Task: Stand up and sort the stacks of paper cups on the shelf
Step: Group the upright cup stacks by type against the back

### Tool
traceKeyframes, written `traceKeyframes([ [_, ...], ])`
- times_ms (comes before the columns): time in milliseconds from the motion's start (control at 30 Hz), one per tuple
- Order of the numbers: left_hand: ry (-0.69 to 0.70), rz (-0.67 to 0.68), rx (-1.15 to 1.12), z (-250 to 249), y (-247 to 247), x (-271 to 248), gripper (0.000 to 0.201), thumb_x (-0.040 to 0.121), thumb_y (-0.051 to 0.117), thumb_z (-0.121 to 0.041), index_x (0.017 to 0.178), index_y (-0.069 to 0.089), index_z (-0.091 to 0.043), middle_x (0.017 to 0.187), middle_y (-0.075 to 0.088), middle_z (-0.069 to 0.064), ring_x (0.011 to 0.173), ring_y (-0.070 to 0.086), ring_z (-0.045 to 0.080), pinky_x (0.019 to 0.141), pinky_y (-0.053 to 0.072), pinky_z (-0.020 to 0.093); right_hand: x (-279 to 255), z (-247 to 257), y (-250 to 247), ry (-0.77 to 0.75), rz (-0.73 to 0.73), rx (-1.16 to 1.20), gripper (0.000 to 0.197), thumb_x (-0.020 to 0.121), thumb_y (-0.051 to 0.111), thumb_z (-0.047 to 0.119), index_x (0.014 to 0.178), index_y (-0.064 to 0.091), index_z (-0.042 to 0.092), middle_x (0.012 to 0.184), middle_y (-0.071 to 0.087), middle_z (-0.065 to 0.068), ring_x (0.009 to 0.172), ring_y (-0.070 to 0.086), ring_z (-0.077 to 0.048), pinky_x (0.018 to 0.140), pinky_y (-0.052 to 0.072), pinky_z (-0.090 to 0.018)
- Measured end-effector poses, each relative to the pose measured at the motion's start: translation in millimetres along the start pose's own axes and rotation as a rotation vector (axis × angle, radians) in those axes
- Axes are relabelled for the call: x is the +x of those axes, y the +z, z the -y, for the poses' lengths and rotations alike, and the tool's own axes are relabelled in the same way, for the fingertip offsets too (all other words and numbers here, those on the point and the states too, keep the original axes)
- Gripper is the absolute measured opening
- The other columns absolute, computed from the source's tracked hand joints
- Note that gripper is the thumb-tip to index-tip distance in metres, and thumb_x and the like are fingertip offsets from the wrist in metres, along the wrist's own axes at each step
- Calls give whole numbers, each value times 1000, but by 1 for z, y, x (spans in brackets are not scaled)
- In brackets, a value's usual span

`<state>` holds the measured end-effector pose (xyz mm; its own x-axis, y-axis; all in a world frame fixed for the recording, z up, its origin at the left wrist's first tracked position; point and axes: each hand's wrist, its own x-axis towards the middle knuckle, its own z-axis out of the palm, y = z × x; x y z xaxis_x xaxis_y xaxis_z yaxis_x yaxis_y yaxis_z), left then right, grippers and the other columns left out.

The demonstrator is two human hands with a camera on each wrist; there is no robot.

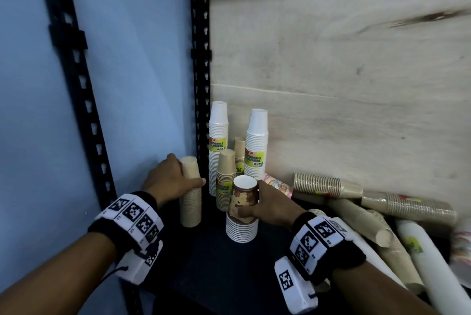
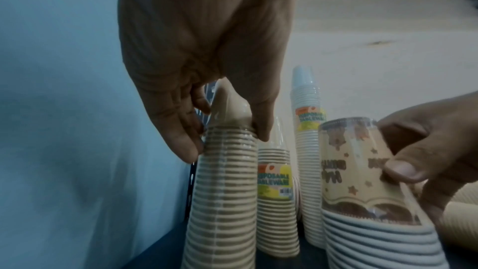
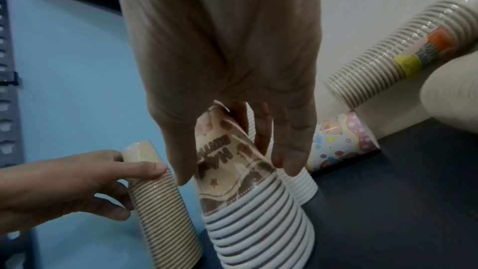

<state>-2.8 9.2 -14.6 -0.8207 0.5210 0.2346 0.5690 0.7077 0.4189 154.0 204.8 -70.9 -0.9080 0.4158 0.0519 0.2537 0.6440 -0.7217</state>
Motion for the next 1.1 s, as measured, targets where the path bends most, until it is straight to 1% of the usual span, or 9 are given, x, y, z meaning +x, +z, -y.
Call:
traceKeyframes([
  [233, 14, -12, -36, 10, 11, 5, 83, 58, 71, -75, 113, 46, -18, 113, 58, 6, 99, 58, 25, 78, 49, 35, -8, -3, -1, 76, 84, -64, 82, 56, 78, 62, 125, 52, 24, 119, 64, 8, 109, 60, -12, 100, 48, -38],
  [367, -17, 151, -151, 25, 17, 12, 99, 35, 73, -81, 111, 55, -20, 108, 64, -2, 95, 63, 18, 78, 56, 36, -8, -4, 2, 127, 112, -51, 76, 62, 82, 52, 126, 53, 23, 122, 64, 8, 112, 59, -13, 102, 46, -33],
  [467, -63, 349, -298, 37, 25, 12, 83, 43, 89, -50, 114, 55, -20, 106, 67, 0, 94, 65, 18, 64, 60, 33, -9, -6, 5, 161, 136, -74, 76, 64, 83, 49, 128, 53, 21, 124, 63, 7, 112, 58, -13, 100, 44, -30],
  [567, -63, 419, -292, 41, 33, 10, 58, 66, 85, -13, 117, 57, -12, 104, 68, 7, 95, 66, 23, 71, 61, 39, -9, -9, 9, 190, 167, -133, 92, 51, 79, 63, 130, 54, 23, 127, 62, 8, 113, 58, -13, 103, 45, -33],
  [633, -47, 407, -292, 45, 37, 11, 55, 61, 88, -19, 110, 63, -13, 98, 71, 5, 90, 69, 22, 75, 61, 42, -7, -12, 11, 190, 164, -164, 105, 40, 73, 73, 132, 52, 26, 128, 62, 9, 114, 58, -13, 104, 45, -35],
  [733, -28, 384, -285, 51, 40, 11, 69, 38, 87, -47, 100, 68, -22, 93, 74, -4, 86, 71, 15, 78, 60, 39, -6, -13, 11, 203, 159, -172, 110, 38, 72, 74, 134, 50, 26, 129, 61, 9, 116, 57, -14, 105, 44, -37],
  [900, -16, 466, -180, 52, 43, 7, 66, 54, 89, -38, 113, 63, -23, 109, 70, -1, 96, 66, 15, 92, 54, 36, -5, -17, 13, 208, 160, -144, 117, 37, 76, 77, 138, 46, 27, 131, 59, 12, 118, 56, -12, 106, 44, -37],
  [1000, -23, 456, -180, 56, 46, 9, 87, 35, 83, -60, 113, 62, -28, 107, 69, -6, 97, 66, 12, 94, 53, 35, -2, -21, 14, 209, 162, -143, 119, 33, 75, 80, 136, 46, 27, 131, 59, 12, 117, 57, -12, 105, 45, -37],
  [1100, -23, 478, -196, 58, 48, 11, 88, 36, 85, -49, 116, 61, -22, 107, 69, -2, 95, 67, 14, 88, 57, 37, -7, -13, 11, 208, 160, -141, 116, 37, 77, 73, 137, 44, 24, 132, 58, 9, 119, 55, -14, 106, 44, -37],
])
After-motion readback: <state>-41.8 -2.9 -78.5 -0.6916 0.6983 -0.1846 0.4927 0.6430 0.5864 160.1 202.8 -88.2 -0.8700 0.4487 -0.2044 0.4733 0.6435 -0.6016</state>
